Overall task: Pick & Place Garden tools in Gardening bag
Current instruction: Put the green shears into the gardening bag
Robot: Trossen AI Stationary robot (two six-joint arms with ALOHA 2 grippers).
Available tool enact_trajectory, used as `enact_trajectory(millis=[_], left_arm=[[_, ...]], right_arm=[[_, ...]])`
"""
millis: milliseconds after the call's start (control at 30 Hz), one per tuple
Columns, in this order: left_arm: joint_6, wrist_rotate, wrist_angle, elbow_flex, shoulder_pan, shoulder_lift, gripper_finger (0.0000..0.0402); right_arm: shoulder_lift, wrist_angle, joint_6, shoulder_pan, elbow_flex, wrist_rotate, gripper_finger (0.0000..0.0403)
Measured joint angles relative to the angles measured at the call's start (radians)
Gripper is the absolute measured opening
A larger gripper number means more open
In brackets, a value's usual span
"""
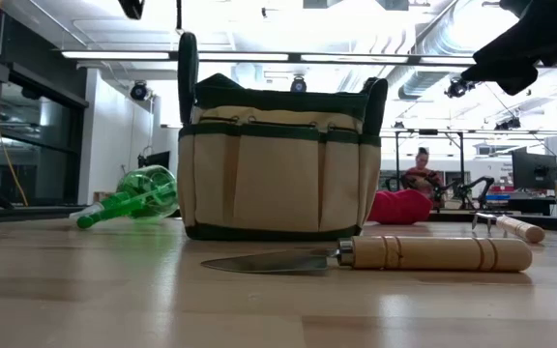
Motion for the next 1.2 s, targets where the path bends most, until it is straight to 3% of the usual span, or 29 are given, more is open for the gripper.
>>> enact_trajectory(millis=[267,533,867,1200], left_arm=[[-0.045,0.031,0.158,-0.1,0.0,-0.016,0.0],[-0.059,0.044,0.207,-0.115,0.046,-0.002,0.0],[-0.06,0.377,0.223,-0.115,0.192,0.067,0.0],[-0.053,0.678,0.37,-0.115,0.288,0.167,0.0]], right_arm=[[0.0,0.0,0.0,0.0,0.0,0.0,0.0183],[0.0,0.0,0.0,0.0,0.0,0.0,0.0183],[0.0,0.0,0.0,0.0,0.0,0.0,0.0183],[0.0,0.0,0.0,0.0,0.0,0.0,0.0183]])
